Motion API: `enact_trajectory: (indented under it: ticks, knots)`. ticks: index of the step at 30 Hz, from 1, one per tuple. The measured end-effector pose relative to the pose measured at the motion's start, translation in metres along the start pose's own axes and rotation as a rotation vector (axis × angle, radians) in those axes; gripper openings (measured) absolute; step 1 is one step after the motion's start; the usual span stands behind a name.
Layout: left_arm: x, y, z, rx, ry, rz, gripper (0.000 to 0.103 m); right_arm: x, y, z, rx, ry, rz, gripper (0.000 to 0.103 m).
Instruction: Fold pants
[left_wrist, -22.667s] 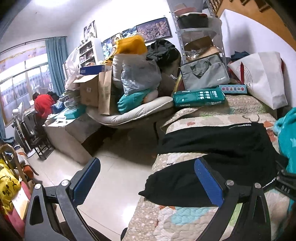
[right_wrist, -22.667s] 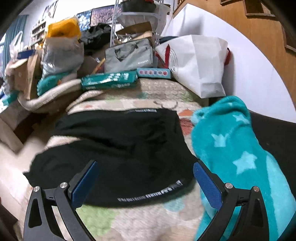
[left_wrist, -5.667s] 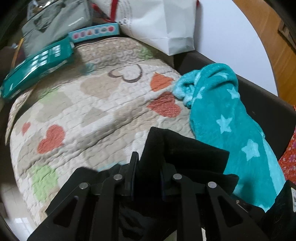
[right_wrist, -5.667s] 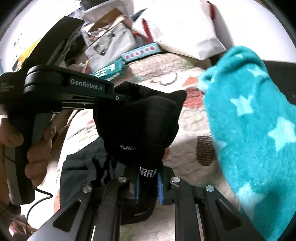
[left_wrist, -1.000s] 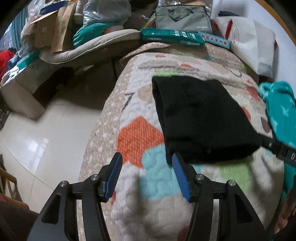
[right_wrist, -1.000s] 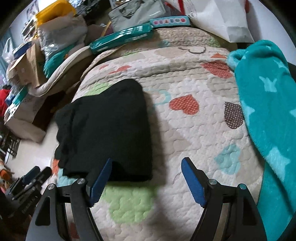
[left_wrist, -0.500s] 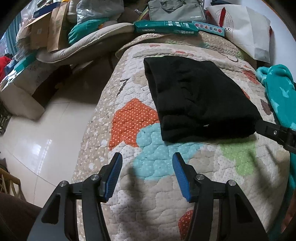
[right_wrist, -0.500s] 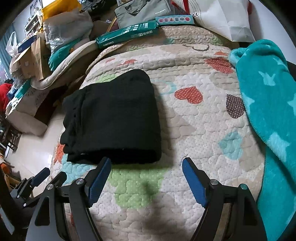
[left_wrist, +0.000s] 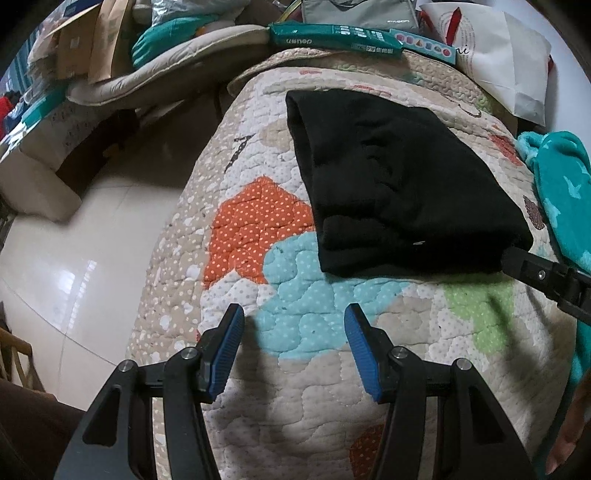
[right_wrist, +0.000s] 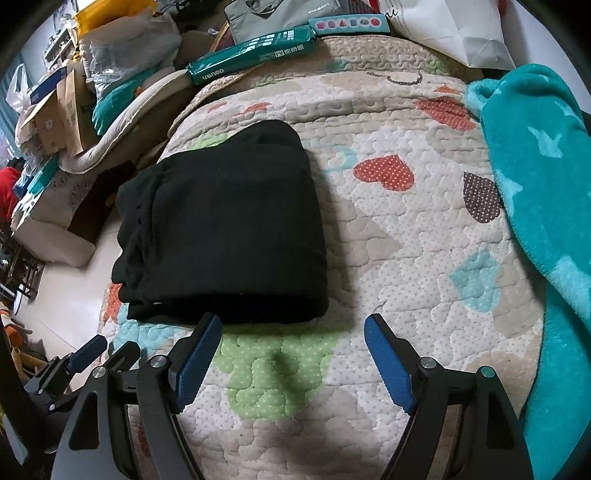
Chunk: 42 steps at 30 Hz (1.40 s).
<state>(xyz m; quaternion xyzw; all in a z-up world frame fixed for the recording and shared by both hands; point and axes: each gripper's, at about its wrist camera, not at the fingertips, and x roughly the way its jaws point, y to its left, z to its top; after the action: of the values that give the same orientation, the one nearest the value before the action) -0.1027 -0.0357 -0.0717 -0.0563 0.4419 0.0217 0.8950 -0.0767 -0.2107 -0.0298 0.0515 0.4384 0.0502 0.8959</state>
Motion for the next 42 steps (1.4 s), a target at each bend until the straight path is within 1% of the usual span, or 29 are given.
enact_trajectory:
  ticks: [9,21,25,28,30,32,35,36,38,39,42]
  knots:
    - [0.002,-0.001,0.001,-0.004,0.008,-0.003,0.056,0.005,-0.001,0.001,0.003,0.011,0.004,0.084]
    - [0.002,-0.001,0.001,-0.001,0.008,0.0,0.056,0.002,0.0,0.001,0.001,-0.001,0.003,0.084]
    - [0.0,0.003,0.002,-0.019,-0.004,-0.021,0.056,0.0,0.0,0.002,0.001,-0.011,0.001,0.084]
    - [-0.008,0.006,0.004,-0.036,-0.033,-0.034,0.056,-0.003,0.001,0.003,0.001,-0.023,-0.002,0.084]
    - [-0.016,0.01,0.007,-0.052,-0.052,-0.043,0.056,-0.011,0.002,0.006,-0.013,-0.054,-0.013,0.084]
    - [-0.026,0.016,0.013,-0.079,-0.075,-0.047,0.056,-0.027,0.005,0.013,-0.04,-0.116,-0.026,0.084]
    - [-0.036,0.024,0.026,-0.115,-0.086,-0.061,0.056,-0.056,0.008,0.027,-0.077,-0.212,-0.029,0.085]
    - [-0.037,0.027,0.032,-0.128,-0.081,-0.069,0.058,-0.067,0.009,0.034,-0.089,-0.245,-0.029,0.087]
    - [-0.037,0.03,0.043,-0.143,-0.069,-0.084,0.06,-0.081,0.009,0.047,-0.104,-0.283,-0.02,0.091]
    - [-0.035,0.031,0.05,-0.15,-0.06,-0.092,0.06,-0.088,0.007,0.057,-0.11,-0.289,-0.005,0.093]
    - [-0.027,0.031,0.067,-0.156,-0.03,-0.113,0.061,-0.093,0.001,0.084,-0.113,-0.269,0.021,0.093]
